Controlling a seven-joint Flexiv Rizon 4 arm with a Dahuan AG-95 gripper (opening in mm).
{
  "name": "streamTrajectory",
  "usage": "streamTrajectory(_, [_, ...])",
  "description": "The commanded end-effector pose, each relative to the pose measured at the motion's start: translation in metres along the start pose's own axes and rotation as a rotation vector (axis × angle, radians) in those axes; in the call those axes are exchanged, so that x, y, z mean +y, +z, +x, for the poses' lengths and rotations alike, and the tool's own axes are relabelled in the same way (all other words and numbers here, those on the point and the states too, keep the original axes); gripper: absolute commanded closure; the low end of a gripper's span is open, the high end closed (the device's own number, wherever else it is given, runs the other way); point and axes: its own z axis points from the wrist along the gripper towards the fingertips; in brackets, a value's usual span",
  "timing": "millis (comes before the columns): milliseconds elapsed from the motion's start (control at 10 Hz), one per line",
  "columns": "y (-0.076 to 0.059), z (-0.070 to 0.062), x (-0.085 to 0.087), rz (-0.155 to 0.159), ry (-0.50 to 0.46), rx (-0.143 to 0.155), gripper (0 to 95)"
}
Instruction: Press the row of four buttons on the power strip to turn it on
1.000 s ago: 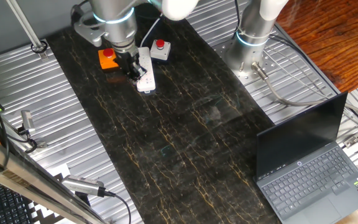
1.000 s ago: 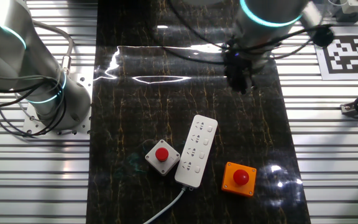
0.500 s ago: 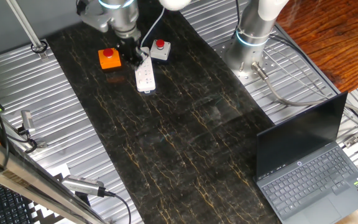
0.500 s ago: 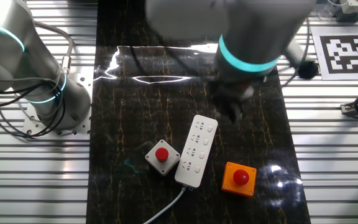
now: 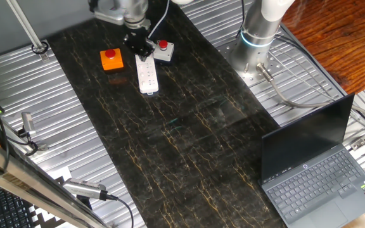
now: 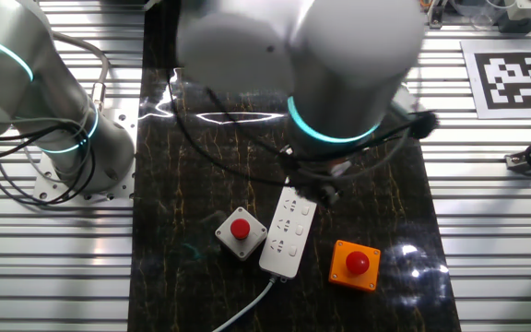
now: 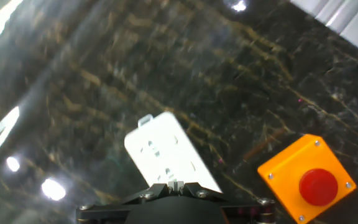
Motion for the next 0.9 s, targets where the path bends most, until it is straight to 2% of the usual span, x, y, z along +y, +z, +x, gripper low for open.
streamTrajectory(100, [0.0042, 0.0015, -0.0009, 0.022, 0.003, 0.007, 95.0])
streamTrajectory(300, [0.0042, 0.0015, -0.0009, 0.026, 0.026, -0.010, 95.0])
streamTrajectory(400, [0.0042, 0.0015, -0.0009, 0.044, -0.008, -0.023, 95.0])
streamTrajectory(500, [0.0042, 0.0015, -0.0009, 0.048, -0.030, -0.026, 95.0])
streamTrajectory(800, [0.0042, 0.0015, -0.0009, 0.120, -0.076, 0.062, 95.0])
streamTrajectory(900, [0.0042, 0.0015, -0.0009, 0.136, -0.086, 0.079, 95.0])
